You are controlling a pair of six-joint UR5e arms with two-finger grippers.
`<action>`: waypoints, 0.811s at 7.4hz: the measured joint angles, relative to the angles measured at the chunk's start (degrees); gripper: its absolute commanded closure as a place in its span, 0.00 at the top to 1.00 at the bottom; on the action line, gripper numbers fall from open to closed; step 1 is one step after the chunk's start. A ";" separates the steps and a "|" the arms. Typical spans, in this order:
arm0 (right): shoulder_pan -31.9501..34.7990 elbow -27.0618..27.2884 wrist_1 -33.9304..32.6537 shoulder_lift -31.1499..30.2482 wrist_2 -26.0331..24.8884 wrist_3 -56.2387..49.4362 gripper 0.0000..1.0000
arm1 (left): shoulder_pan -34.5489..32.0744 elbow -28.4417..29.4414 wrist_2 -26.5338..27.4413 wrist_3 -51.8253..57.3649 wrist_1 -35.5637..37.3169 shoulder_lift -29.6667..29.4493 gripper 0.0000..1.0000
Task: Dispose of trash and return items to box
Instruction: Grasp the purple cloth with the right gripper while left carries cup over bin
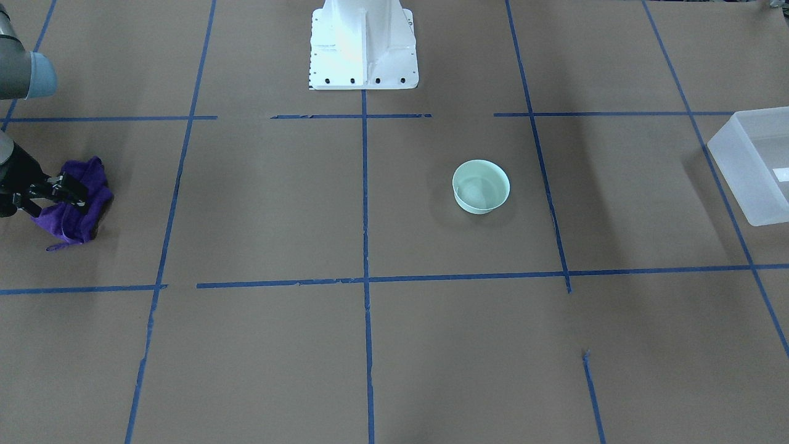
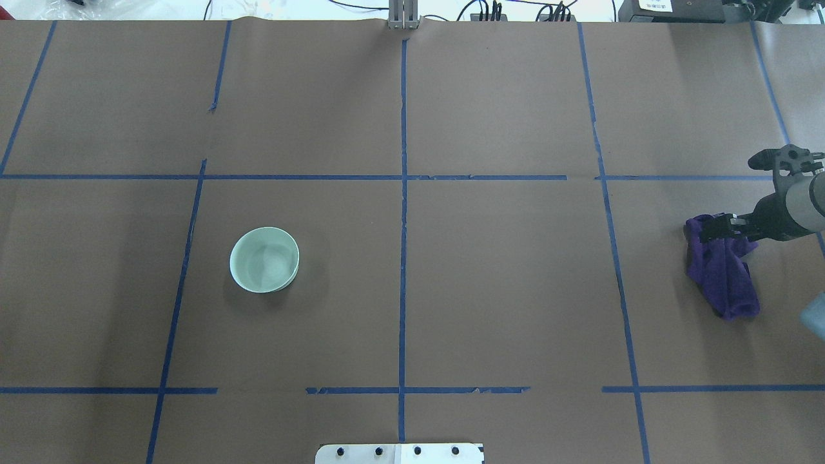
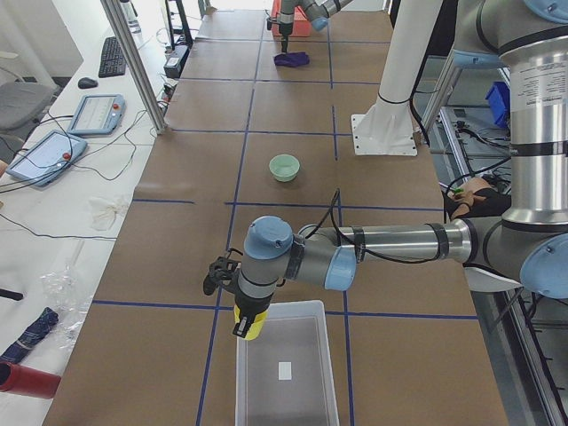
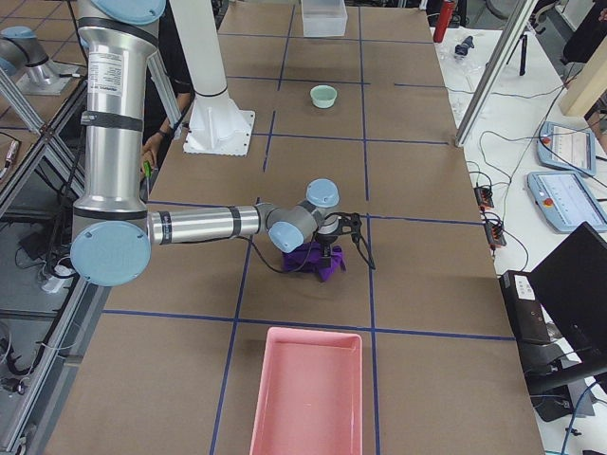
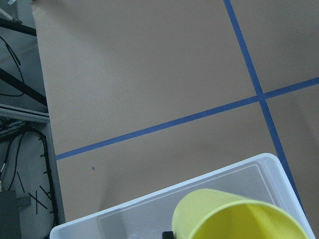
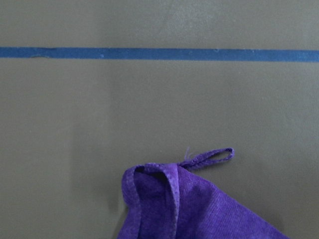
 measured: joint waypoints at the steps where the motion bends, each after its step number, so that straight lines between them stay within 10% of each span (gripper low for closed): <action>1: -0.42 -0.09 -0.06 -0.55 -0.28 0.00 1.00 | -0.01 1.30 -0.11 -0.01 -0.20 0.13 0.00; 3: -0.69 -0.18 -0.19 -1.74 -0.42 -0.05 1.00 | -0.01 4.63 -0.24 -0.31 -2.04 0.45 0.00; 5: -0.74 -0.25 -0.38 -2.20 -0.45 -0.02 0.20 | -0.01 6.23 -2.07 -2.37 -4.04 0.78 0.00; 6: -0.77 -0.27 -0.43 -2.21 -0.42 0.03 0.00 | -0.01 6.37 -3.15 -3.37 -4.42 0.91 0.00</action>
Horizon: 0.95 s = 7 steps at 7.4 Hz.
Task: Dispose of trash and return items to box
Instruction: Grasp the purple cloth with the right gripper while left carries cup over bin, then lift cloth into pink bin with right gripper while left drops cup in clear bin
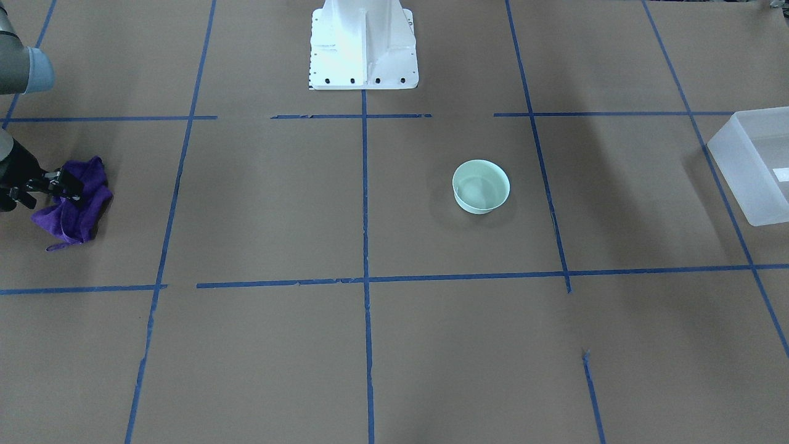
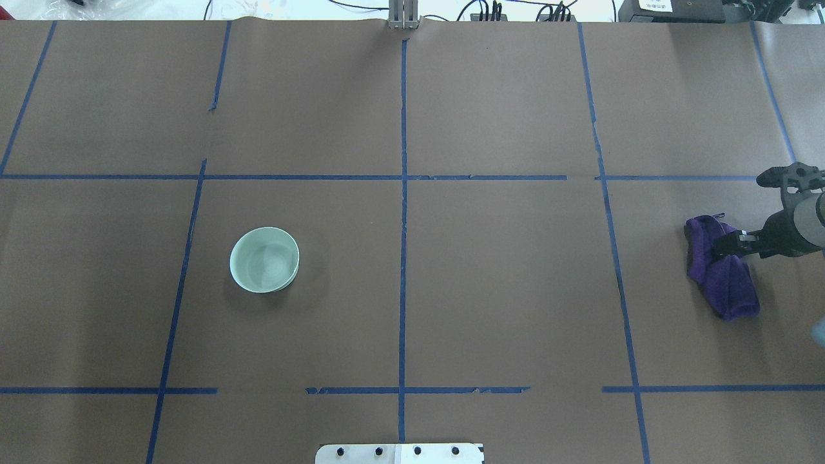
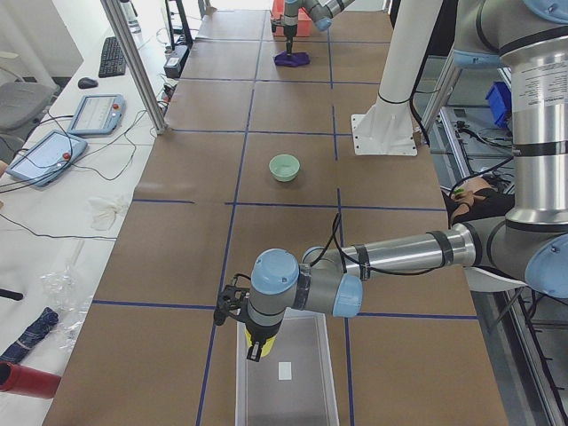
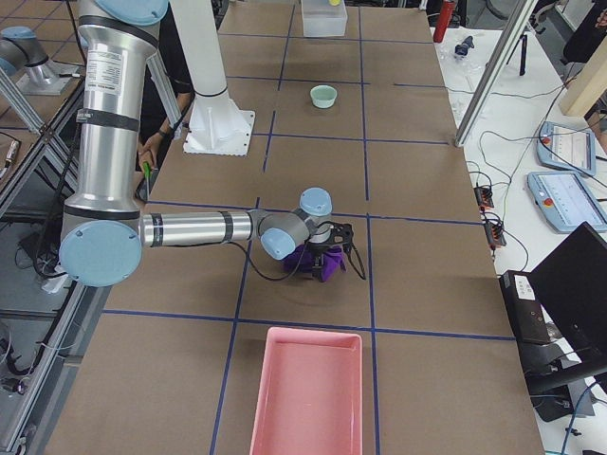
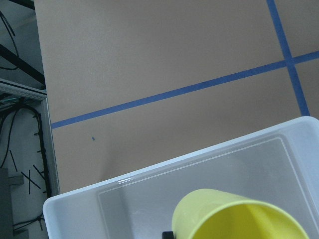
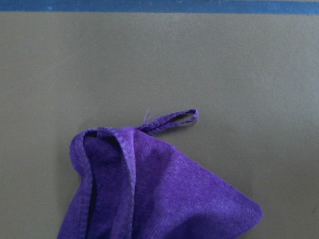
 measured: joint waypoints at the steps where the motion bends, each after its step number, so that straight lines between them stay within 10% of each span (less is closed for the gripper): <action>1: -0.06 -0.01 0.00 0.01 -0.02 0.03 0.00 | 0.00 0.01 -0.49 -0.45 -0.14 0.14 0.00; 7: 4.97 4.84 -0.91 0.17 3.25 -0.69 0.00 | 3.15 0.73 -4.64 -10.36 -5.11 0.13 0.00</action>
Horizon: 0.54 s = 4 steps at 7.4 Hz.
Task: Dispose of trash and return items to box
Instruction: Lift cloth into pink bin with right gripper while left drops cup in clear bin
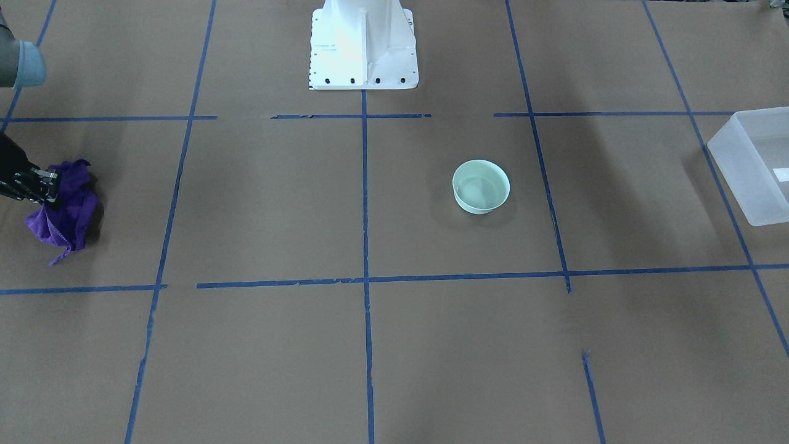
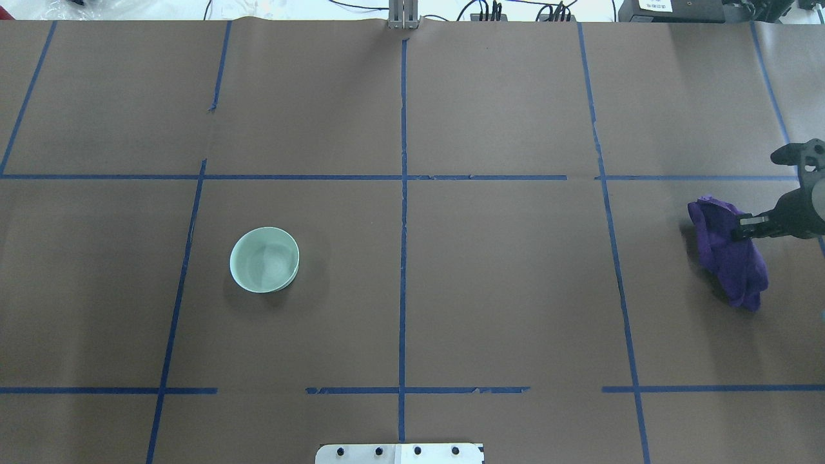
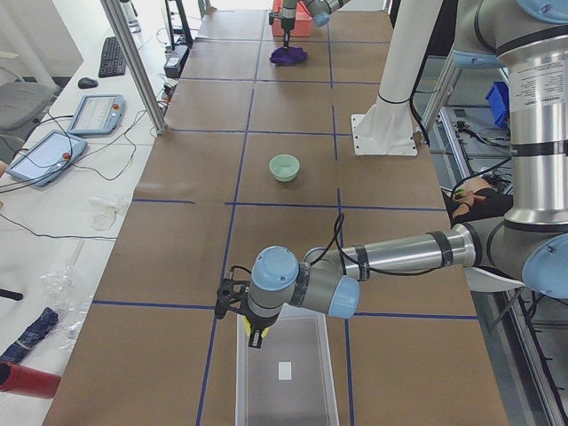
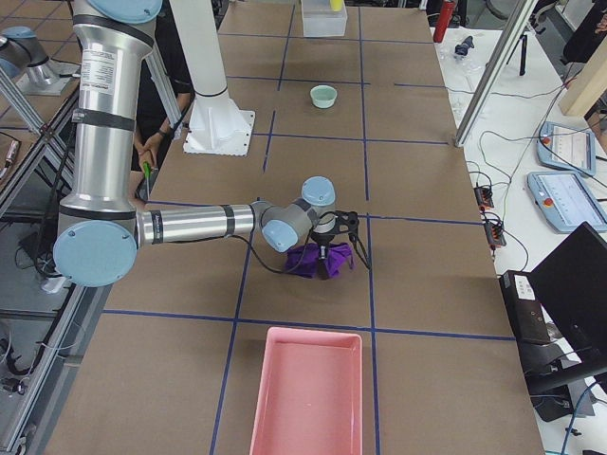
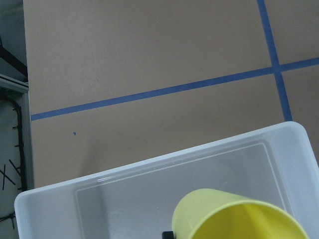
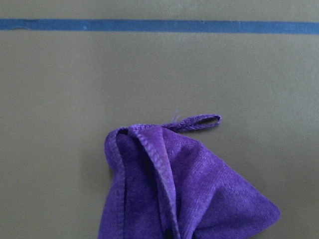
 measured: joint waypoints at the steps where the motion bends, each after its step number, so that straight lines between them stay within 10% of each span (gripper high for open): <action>1: 2.59 1.96 -0.86 0.03 1.45 -0.44 0.00 | 1.09 0.63 -1.12 -0.25 -0.14 0.03 0.00; 4: 9.52 9.17 -4.68 0.34 4.04 -2.71 0.00 | 4.37 5.56 -3.11 -0.32 -4.19 0.04 0.00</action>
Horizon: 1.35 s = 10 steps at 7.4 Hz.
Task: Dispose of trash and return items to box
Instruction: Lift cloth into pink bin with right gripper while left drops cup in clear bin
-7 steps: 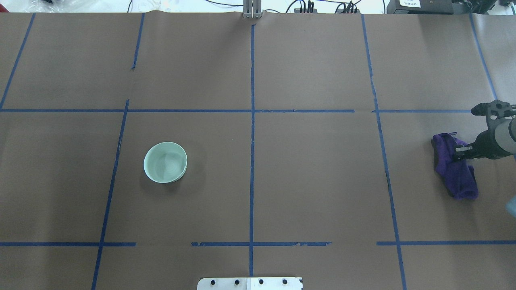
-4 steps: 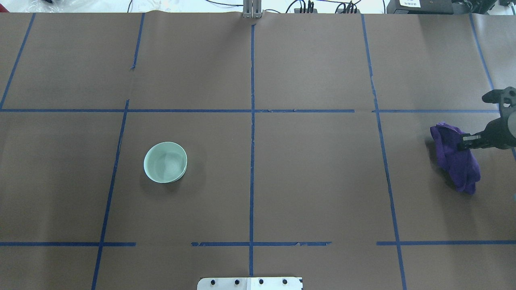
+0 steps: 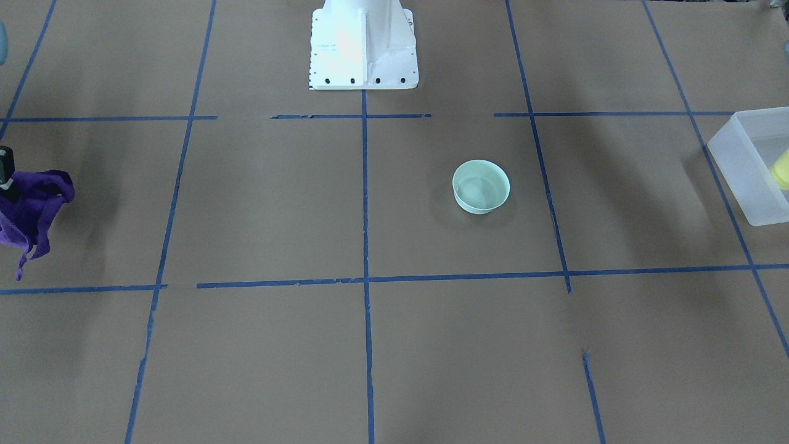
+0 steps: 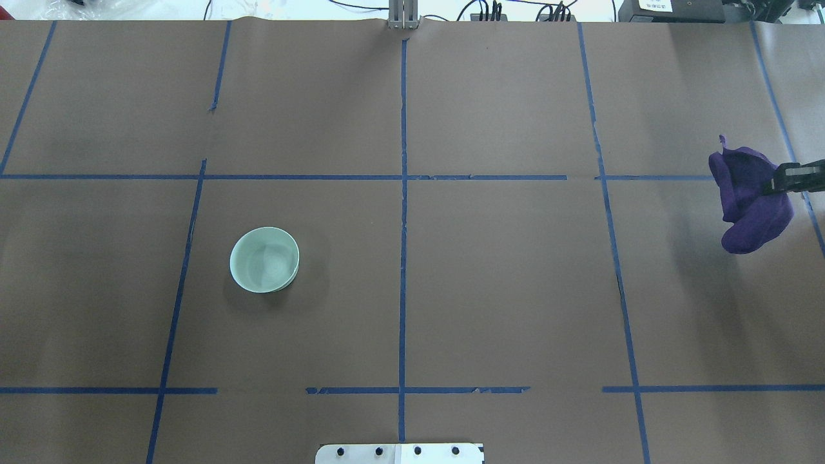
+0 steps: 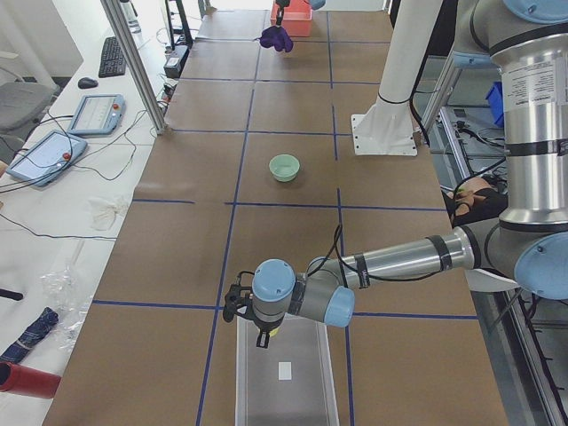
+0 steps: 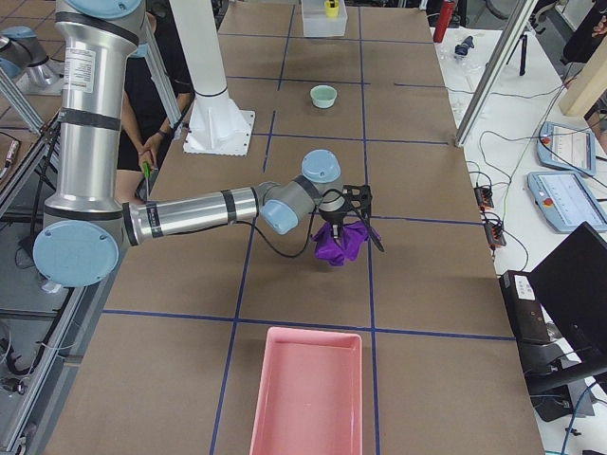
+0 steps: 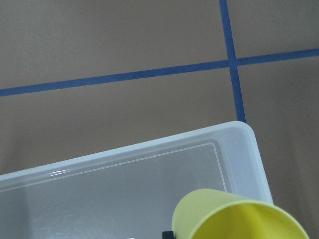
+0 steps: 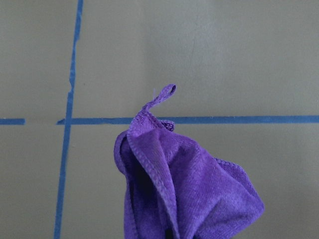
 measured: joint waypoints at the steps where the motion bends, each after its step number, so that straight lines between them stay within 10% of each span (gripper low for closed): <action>1: 1.65 2.33 -2.06 0.20 0.50 -0.32 0.00 | 0.54 1.64 -0.63 0.00 -1.45 0.01 0.15; 2: 3.20 4.08 -3.20 0.42 0.68 -0.70 0.00 | 0.97 2.61 -1.02 0.02 -2.12 0.02 0.58; 4: 5.86 6.16 -3.85 0.64 0.76 -1.26 0.00 | 1.56 3.98 -1.14 0.27 -3.43 0.02 0.85; 7: 8.45 6.82 -6.04 0.94 0.85 -6.29 0.00 | 1.69 3.30 -0.79 0.47 -7.07 -0.08 1.00; 10: 15.03 6.52 -16.59 1.05 0.33 -26.47 0.00 | 1.33 -10.67 3.72 -1.36 -0.21 -0.21 1.00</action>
